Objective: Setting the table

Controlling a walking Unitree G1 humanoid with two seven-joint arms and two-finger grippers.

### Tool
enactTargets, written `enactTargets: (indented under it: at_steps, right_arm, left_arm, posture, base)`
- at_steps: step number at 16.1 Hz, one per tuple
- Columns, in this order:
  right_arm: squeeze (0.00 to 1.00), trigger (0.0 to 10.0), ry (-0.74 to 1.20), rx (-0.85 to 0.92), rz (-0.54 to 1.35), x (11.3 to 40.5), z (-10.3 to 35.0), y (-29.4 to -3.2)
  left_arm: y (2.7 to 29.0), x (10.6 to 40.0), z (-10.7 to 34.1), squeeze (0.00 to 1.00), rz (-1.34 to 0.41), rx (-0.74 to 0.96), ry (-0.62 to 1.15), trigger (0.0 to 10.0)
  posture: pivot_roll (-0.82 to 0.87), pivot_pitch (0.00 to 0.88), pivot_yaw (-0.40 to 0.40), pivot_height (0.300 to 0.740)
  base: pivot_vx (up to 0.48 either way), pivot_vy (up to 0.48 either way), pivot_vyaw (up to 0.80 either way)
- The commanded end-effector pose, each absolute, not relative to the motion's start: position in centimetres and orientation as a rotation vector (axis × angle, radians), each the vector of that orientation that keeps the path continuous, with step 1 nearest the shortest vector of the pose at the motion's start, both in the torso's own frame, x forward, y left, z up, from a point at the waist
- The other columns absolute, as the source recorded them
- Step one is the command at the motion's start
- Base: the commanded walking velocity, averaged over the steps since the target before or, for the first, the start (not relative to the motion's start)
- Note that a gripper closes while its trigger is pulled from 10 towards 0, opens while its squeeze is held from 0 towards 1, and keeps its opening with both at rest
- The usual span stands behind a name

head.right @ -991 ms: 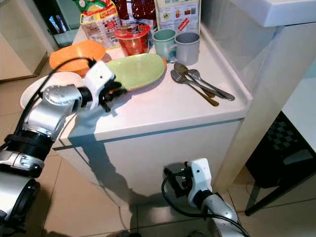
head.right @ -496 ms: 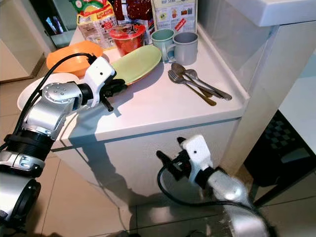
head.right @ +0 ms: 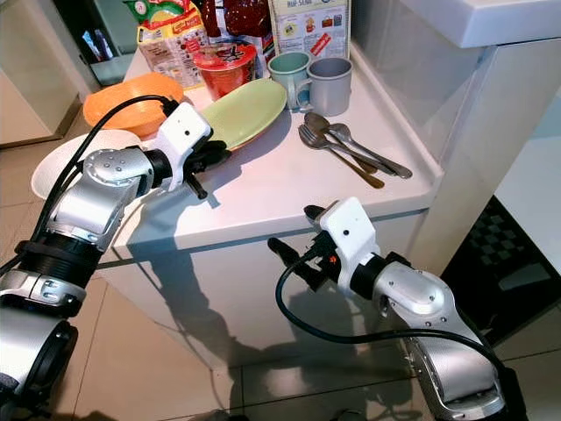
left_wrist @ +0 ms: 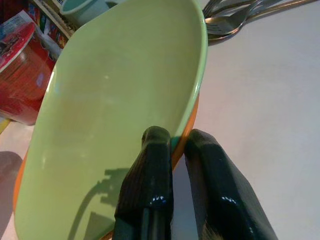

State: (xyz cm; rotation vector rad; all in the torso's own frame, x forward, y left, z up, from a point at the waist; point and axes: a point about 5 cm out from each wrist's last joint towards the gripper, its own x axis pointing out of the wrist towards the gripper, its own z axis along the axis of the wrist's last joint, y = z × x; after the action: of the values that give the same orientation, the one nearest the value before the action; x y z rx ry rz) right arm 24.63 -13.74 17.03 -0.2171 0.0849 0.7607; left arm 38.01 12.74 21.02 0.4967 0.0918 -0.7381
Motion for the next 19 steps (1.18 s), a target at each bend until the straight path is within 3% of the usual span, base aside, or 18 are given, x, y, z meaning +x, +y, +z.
enactTargets:
  at_steps: [1, 8, 13, 15, 19]
  right_arm:
    - [0.00, 10.0, 0.062, -0.214, 0.789, 24.5, 17.9, -13.2]
    - [0.00, 10.0, 0.040, -0.179, 0.776, 24.7, 19.6, -13.0]
    - [0.00, 10.0, 0.079, -0.162, 0.761, 24.7, 18.9, -13.2]
    - [0.00, 10.0, 0.086, -0.158, 0.756, 24.7, 18.7, -13.2]
    - [0.00, 10.0, 0.098, -0.150, 0.750, 24.7, 18.5, -13.3]
  left_arm:
    - [13.5, 37.9, 20.0, 0.00, -0.712, 0.484, 0.139, 10.0]
    - [13.6, 36.5, 16.4, 0.00, -0.742, 0.486, 0.227, 10.0]
    - [12.7, 35.8, 17.2, 0.00, -0.781, 0.453, 0.192, 10.0]
    - [12.5, 34.8, 17.6, 0.00, -0.883, 0.466, 0.194, 10.0]
    - [13.1, 35.0, 17.9, 0.00, -0.818, 0.542, 0.128, 10.0]
  posture:
    - [0.01, 0.048, 0.140, 0.740]
    - [0.00, 0.035, 0.132, 0.740]
    - [0.01, 0.030, 0.126, 0.740]
    - [0.01, 0.033, 0.129, 0.740]
    - [0.01, 0.038, 0.131, 0.740]
  base:
    - [0.000, 0.000, 0.00]
    - [0.000, 0.000, 0.00]
    - [0.000, 0.000, 0.00]
    - [0.000, 0.000, 0.00]
    - [0.000, 0.000, 0.00]
